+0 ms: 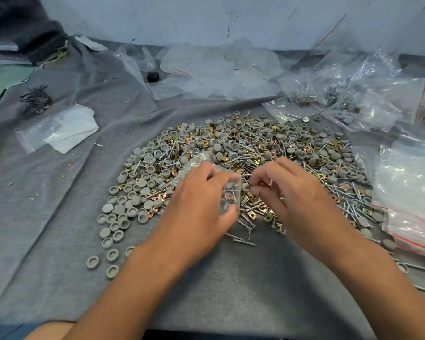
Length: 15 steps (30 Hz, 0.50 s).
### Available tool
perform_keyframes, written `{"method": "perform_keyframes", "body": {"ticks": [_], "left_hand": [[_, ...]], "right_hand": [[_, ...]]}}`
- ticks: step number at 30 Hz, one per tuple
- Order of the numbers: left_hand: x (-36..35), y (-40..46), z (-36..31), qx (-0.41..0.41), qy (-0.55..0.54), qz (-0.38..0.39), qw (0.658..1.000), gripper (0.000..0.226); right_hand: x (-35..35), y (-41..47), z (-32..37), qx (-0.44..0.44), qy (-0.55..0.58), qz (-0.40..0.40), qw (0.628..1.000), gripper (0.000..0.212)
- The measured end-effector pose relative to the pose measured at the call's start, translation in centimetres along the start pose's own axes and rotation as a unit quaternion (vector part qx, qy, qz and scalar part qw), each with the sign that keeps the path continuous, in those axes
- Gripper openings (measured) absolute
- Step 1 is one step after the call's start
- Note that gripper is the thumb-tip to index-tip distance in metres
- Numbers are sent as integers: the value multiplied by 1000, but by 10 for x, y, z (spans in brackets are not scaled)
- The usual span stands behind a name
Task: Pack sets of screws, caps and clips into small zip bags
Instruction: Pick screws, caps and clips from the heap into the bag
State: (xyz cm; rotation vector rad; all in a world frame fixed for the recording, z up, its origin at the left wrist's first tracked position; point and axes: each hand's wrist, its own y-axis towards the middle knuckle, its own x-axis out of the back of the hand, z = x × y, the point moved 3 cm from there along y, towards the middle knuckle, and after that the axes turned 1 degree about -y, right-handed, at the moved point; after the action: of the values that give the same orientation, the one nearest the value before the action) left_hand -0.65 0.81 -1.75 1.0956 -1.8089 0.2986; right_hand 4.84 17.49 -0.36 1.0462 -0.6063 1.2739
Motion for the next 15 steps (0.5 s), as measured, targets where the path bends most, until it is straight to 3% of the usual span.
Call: {"method": "perform_keyframes", "body": {"ticks": [2, 7, 11, 15], "left_hand": [[0, 0, -1, 0, 3, 3, 1000, 47], [1, 1, -1, -2, 1, 4, 1000, 38], [0, 1, 0, -1, 6, 2, 1000, 40], [0, 1, 1, -4, 3, 4, 1000, 42]], "right_hand": [[0, 2, 12, 49, -11, -47, 998, 11], [-12, 1, 20, 87, -77, -42, 992, 11], [-12, 3, 18, 67, 5, -76, 995, 21], [-14, 2, 16, 62, 22, -112, 992, 18]]}}
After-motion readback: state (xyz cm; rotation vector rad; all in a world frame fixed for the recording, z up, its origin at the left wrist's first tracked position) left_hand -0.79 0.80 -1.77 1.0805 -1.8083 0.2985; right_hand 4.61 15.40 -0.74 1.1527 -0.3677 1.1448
